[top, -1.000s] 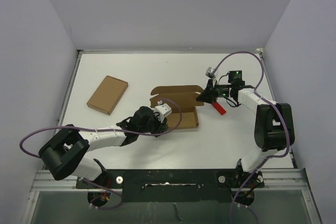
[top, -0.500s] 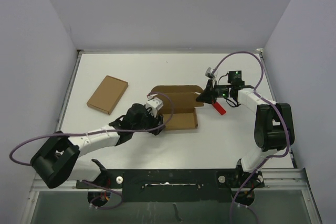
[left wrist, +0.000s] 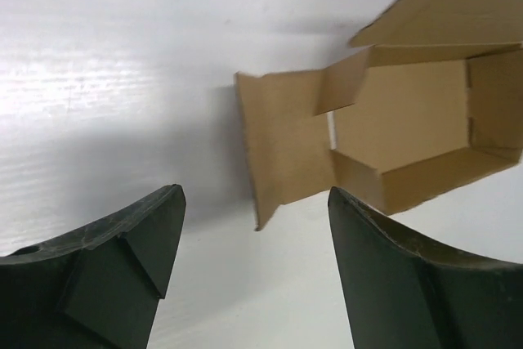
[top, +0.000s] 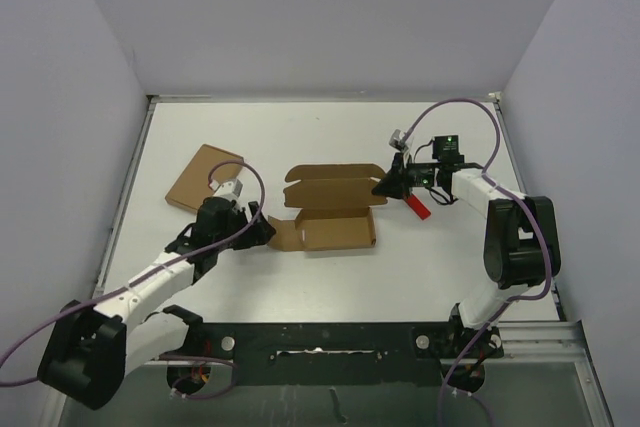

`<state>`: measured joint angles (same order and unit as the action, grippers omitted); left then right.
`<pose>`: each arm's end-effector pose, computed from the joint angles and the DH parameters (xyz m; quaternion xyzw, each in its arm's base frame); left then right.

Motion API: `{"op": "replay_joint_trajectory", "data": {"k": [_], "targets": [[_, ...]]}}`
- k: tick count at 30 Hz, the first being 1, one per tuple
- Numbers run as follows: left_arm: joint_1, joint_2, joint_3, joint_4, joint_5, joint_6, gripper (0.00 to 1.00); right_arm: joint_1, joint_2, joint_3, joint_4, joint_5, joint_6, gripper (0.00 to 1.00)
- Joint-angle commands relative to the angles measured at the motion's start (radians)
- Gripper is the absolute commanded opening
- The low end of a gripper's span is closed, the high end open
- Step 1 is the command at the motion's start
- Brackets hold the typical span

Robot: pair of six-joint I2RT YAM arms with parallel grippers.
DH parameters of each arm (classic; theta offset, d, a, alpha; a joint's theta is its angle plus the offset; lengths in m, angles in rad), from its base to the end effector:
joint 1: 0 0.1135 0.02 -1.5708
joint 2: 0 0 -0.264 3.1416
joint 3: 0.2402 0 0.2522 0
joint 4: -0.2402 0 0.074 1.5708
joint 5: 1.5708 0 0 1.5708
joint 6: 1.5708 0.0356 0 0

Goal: Fold the paper box

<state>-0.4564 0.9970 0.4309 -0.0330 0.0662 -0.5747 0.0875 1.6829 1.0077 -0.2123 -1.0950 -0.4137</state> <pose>0.1839 -0.0929 0.1927 -0.0368 0.8832 -0.2556 0.3916 0.3312 0.0608 0.1995 -0.3685 0.7361 0.4375 0.3619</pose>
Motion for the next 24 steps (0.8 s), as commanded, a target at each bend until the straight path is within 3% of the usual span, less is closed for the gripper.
{"op": "replay_joint_trajectory", "data": {"k": [1, 13, 16, 24], "targets": [[0.045, 0.108, -0.003, 0.046, 0.105, -0.069, 0.68, 0.009, 0.002, 0.032, 0.010, -0.034, -0.010, 0.00], [0.057, 0.228, -0.006, 0.255, 0.206, -0.075, 0.05, 0.012, 0.004, 0.031, 0.015, -0.034, -0.001, 0.00], [0.043, 0.193, -0.014, 0.271, 0.204, -0.057, 0.00, 0.013, 0.000, 0.023, 0.040, -0.031, 0.027, 0.00], [-0.024, 0.140, -0.017, 0.328, 0.178, 0.040, 0.00, 0.027, -0.011, 0.002, 0.092, 0.003, 0.083, 0.00]]}}
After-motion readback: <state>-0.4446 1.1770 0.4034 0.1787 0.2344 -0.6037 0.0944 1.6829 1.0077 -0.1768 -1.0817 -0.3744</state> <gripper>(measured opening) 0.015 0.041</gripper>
